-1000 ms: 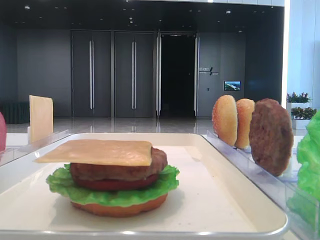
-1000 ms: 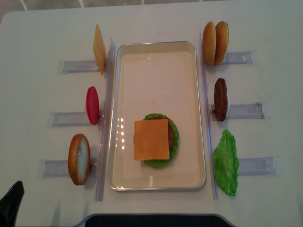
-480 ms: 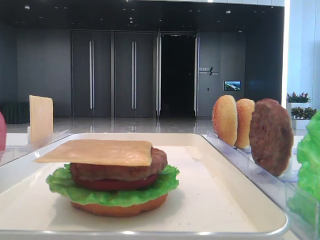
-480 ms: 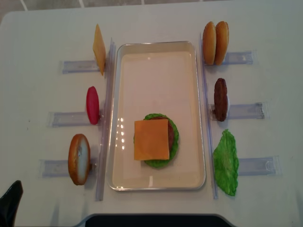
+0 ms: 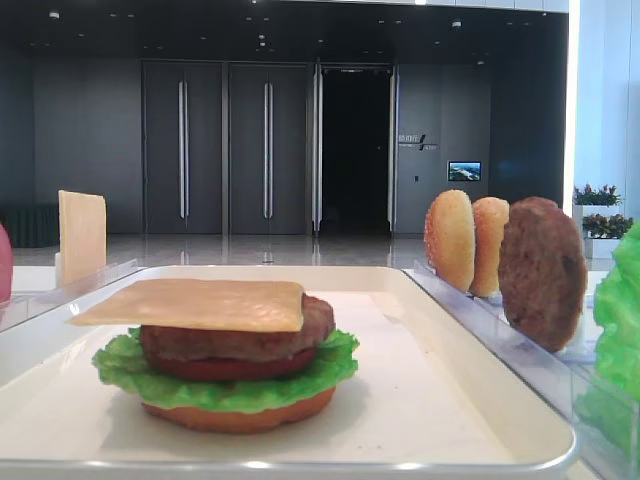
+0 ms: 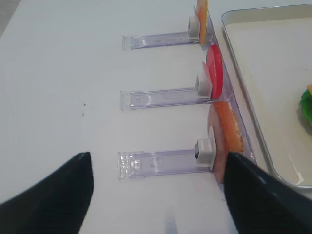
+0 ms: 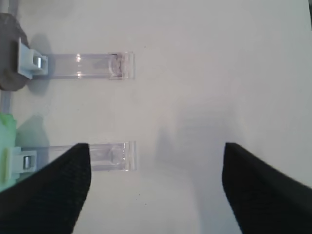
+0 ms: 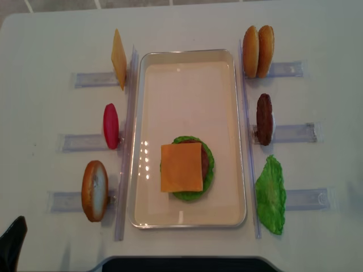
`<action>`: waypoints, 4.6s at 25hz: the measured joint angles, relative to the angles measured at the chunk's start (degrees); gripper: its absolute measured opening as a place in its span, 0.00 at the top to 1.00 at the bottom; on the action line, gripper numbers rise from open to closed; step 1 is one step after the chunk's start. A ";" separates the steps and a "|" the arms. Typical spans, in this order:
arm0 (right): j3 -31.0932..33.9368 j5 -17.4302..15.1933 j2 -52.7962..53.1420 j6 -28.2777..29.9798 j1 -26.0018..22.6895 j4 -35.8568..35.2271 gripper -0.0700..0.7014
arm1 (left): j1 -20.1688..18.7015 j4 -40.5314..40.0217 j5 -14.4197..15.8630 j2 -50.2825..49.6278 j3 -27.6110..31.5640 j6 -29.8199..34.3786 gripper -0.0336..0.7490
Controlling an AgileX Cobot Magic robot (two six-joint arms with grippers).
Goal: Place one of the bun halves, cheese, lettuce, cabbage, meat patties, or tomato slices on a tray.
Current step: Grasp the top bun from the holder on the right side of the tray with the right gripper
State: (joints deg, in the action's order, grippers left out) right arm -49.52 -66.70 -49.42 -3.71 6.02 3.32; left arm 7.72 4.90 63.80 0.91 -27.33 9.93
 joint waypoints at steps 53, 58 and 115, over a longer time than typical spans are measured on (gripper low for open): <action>-38.89 0.65 -49.51 -6.97 9.83 2.91 0.19 | 0.00 0.00 0.00 0.00 0.00 -0.12 0.14; -40.70 0.23 -52.78 -5.06 8.94 2.93 0.19 | 0.00 0.00 0.00 0.00 0.00 -0.12 0.14; -48.15 2.64 -59.40 -7.69 19.19 -0.44 0.19 | 0.00 0.00 0.00 0.00 0.00 -0.12 0.14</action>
State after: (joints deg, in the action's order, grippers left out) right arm -97.67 -64.06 -108.83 -11.40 25.21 2.88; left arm 7.72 4.90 63.80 0.91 -27.33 9.81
